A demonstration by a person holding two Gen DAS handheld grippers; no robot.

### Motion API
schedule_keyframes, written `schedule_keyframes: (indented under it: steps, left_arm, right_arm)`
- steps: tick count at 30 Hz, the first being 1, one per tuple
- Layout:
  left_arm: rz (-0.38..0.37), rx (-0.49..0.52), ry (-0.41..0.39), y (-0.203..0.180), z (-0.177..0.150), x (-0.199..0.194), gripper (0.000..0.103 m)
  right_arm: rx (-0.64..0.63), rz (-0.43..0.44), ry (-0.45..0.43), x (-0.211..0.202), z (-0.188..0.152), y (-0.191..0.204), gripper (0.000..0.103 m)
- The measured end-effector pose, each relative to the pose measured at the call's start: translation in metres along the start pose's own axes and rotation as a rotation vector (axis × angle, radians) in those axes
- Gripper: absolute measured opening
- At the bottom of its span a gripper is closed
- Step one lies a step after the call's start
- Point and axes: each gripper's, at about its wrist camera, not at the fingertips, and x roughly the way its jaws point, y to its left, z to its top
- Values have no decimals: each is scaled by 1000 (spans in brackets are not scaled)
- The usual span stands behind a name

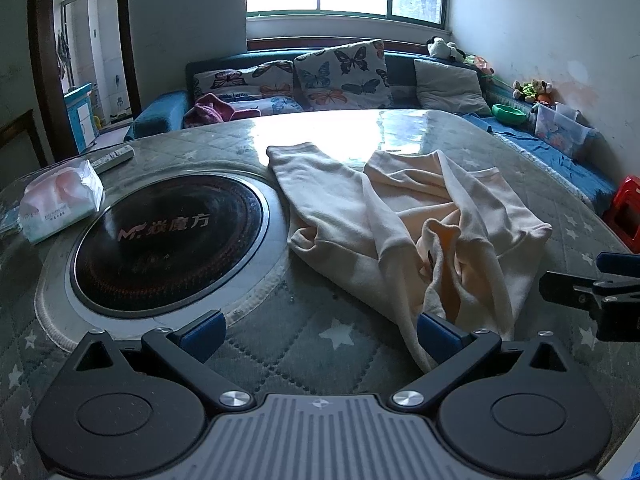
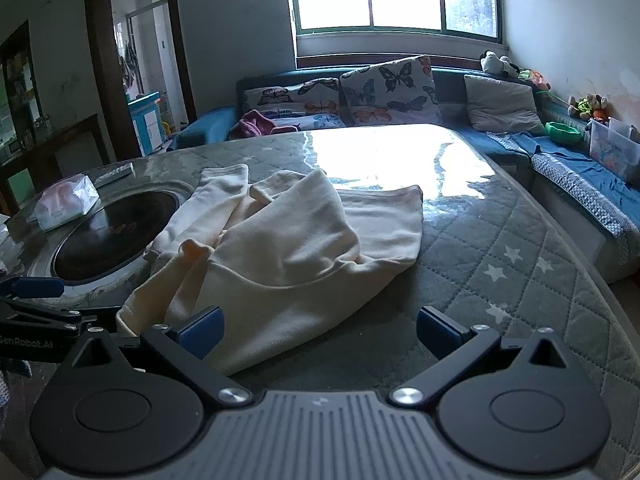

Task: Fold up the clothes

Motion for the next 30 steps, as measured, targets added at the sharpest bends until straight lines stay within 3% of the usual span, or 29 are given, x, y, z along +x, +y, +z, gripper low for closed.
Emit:
schedule_keyframes:
  steps: [25, 30]
  left_arm:
    - [-5, 5, 4, 0, 31, 26, 103]
    - [-4, 11, 4, -1, 35, 31, 103]
  right_arm:
    - [-51, 22, 8, 28, 30, 3, 102]
    - [-46, 21, 9, 35, 34, 2, 97]
